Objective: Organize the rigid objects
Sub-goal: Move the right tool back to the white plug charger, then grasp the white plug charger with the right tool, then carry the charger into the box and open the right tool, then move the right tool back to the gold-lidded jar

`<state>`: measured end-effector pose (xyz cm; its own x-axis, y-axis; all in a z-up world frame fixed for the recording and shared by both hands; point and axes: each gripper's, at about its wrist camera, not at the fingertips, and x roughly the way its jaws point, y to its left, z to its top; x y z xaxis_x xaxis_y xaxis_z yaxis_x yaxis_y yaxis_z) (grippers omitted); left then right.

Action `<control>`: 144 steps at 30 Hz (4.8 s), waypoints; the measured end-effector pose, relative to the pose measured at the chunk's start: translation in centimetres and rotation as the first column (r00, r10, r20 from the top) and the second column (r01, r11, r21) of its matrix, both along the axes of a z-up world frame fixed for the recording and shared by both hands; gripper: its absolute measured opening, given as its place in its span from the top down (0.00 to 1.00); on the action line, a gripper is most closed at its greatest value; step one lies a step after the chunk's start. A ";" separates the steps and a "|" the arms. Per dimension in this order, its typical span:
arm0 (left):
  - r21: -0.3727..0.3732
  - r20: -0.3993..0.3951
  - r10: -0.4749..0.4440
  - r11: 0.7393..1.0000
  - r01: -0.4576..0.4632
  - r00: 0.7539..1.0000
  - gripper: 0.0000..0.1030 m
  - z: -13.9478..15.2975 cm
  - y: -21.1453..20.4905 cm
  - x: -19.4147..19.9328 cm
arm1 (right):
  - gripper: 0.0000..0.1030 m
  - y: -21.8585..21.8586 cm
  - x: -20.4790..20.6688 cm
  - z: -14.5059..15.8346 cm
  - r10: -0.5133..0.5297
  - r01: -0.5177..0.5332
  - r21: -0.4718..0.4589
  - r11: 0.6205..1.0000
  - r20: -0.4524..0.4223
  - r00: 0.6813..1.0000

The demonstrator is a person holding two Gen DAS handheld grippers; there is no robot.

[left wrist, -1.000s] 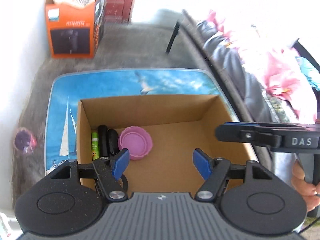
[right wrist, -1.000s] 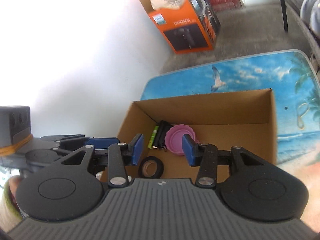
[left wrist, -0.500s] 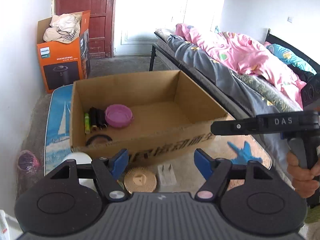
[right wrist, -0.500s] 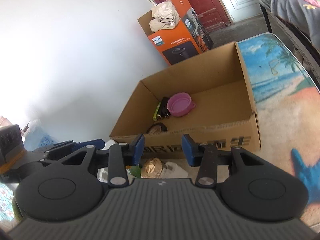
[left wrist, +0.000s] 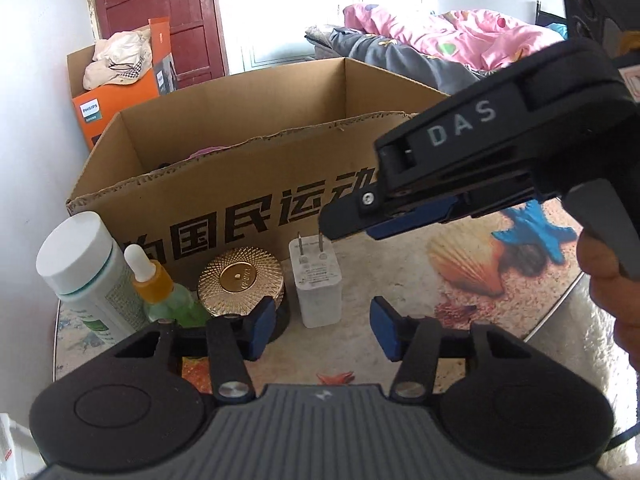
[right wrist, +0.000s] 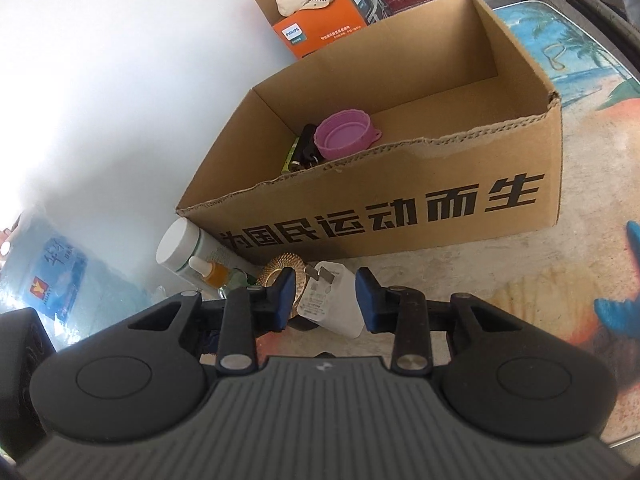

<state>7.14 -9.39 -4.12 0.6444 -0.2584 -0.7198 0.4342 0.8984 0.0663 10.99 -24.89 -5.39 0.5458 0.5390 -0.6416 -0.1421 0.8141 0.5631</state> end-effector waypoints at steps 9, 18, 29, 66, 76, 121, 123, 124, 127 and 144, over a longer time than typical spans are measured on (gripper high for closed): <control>0.006 -0.002 0.012 1.000 -0.012 1.000 0.61 -1.3 -0.5 1.2 | 0.67 2.1 2.3 -2.0 0.028 -0.030 -0.024 0.999 -0.054 0.998; -0.014 -0.016 -0.007 1.000 0.006 1.000 0.63 -2.0 -1.2 1.9 | 0.68 1.8 2.2 -2.5 0.004 -0.006 -0.030 1.000 -0.060 0.998; -0.047 -0.023 -0.148 0.988 0.147 0.989 0.63 -2.1 -2.6 -0.1 | 0.69 -1.4 -0.8 -2.4 -0.076 0.073 -0.031 0.997 -0.098 0.992; 0.008 0.111 -0.152 0.988 0.152 0.982 0.65 -0.1 -5.1 -3.3 | 0.65 -0.9 -3.4 1.2 -0.103 0.101 -0.083 0.991 -0.014 0.995; -0.032 0.259 -0.009 0.999 0.018 0.966 0.64 8.9 -1.7 0.3 | 0.65 2.5 1.4 11.3 0.049 -0.027 -0.102 0.994 0.221 0.974; -0.253 -0.108 0.090 0.961 -0.115 0.990 0.35 9.9 3.6 8.7 | 0.56 -1.4 10.3 8.7 0.110 -0.110 0.071 0.991 0.001 0.994; -0.258 -0.071 0.045 0.964 -0.061 0.997 0.34 10.3 3.8 6.6 | 0.56 -2.5 7.5 9.5 0.092 -0.096 0.077 0.992 0.044 0.995; -0.259 -0.059 0.024 0.965 -0.039 0.998 0.34 10.3 3.9 5.6 | 0.56 -2.9 6.3 9.6 0.083 -0.087 0.082 0.993 0.058 0.995; -0.259 -0.058 -0.031 0.966 0.015 0.998 0.34 9.8 3.9 2.9 | 0.56 -4.0 2.9 9.0 0.055 -0.061 0.087 0.994 0.071 0.996; 0.002 -0.026 0.039 0.999 -0.039 0.999 0.36 1.0 2.6 -0.6 | 0.62 0.9 0.3 -0.9 0.044 -0.040 0.105 0.994 -0.034 0.998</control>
<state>6.55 -6.80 -3.16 0.6352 -0.2328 -0.7364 0.4008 0.9144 0.0567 11.31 -24.01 -6.31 0.4989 0.6257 -0.5997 -0.1527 0.7446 0.6498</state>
